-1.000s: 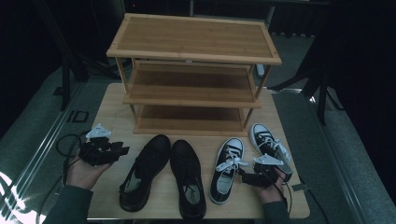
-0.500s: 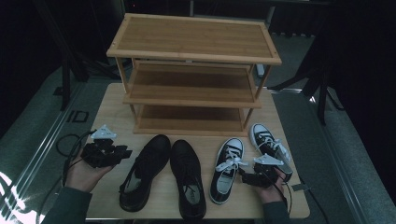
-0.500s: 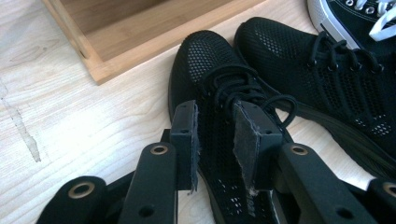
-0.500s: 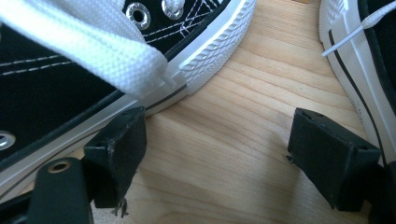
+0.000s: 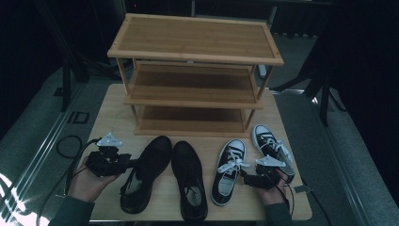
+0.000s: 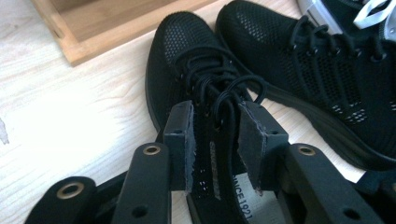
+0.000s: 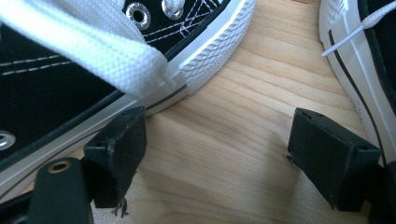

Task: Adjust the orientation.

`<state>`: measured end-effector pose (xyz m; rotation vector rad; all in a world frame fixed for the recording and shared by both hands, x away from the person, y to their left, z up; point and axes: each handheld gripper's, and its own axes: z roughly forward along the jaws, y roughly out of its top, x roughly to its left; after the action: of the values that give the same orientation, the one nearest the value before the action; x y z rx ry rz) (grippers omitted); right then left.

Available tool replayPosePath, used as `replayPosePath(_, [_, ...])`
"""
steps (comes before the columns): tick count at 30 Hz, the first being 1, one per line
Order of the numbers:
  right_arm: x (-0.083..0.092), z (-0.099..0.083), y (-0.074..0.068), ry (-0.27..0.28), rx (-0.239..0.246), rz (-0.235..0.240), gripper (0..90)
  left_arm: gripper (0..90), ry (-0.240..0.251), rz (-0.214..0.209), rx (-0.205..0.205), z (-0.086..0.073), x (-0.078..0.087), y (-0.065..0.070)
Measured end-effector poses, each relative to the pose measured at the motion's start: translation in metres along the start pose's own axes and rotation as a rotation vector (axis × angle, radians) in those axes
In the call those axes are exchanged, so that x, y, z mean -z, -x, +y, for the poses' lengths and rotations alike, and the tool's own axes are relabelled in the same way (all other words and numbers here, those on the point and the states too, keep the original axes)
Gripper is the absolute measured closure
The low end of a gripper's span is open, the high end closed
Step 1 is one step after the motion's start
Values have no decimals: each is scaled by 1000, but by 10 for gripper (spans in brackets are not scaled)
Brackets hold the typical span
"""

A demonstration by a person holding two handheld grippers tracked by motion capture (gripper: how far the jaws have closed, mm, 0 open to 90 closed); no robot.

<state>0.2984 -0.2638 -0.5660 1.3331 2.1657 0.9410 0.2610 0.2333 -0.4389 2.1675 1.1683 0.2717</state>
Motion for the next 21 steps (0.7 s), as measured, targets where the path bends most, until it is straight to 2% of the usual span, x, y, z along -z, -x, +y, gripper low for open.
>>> replayPosePath(7, [0,0,0,0,0,0,195,649,-24,-1,-18,-2,-6,3])
replayPosePath(8, [0,0,0,0,0,0,195,655,-52,10,-18,-3,-9,4])
replayPosePath(9, [0,0,0,0,0,0,195,662,-52,10,-18,-3,-9,4])
replayPosePath(10, [0,0,0,0,0,0,195,668,-87,10,-22,-5,-14,5])
replayPosePath(13, [0,0,0,0,0,0,195,675,-112,13,-28,-6,-18,7])
replayPosePath(15, [0,0,0,0,0,0,195,681,-155,47,-47,-7,-28,10])
replayPosePath(16, [0,0,0,0,0,0,195,680,-155,47,-47,-7,-28,10])
replayPosePath(17, [0,0,0,0,0,0,195,661,-168,73,-54,-7,-32,11])
replayPosePath(21, [0,0,0,0,0,0,195,664,-191,88,-47,-4,-43,11])
